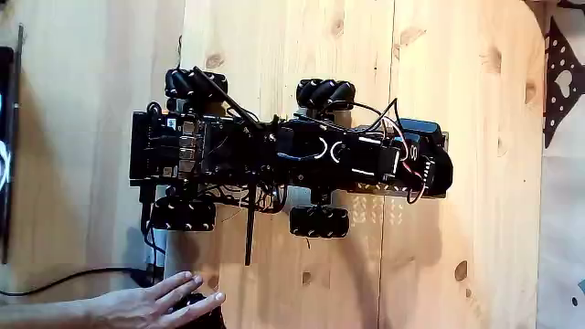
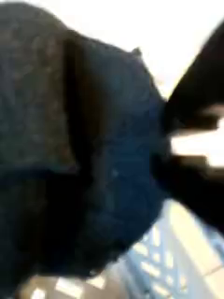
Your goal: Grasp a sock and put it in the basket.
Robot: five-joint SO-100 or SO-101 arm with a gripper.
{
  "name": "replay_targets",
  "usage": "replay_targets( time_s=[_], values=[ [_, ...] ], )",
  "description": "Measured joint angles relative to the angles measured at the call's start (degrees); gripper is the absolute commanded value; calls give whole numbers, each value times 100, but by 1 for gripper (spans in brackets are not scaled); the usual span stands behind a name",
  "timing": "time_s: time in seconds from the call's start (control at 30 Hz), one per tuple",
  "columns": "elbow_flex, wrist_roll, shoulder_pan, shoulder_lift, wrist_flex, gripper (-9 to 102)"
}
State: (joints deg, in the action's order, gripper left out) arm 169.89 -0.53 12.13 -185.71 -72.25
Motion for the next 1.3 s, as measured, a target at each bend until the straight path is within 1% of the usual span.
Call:
replay_targets(
  time_s=[0.33, 1.3],
  values=[
    [0, 0, -272, 0, 0, 0],
    [0, 0, -272, 0, 9, 0]
  ],
)
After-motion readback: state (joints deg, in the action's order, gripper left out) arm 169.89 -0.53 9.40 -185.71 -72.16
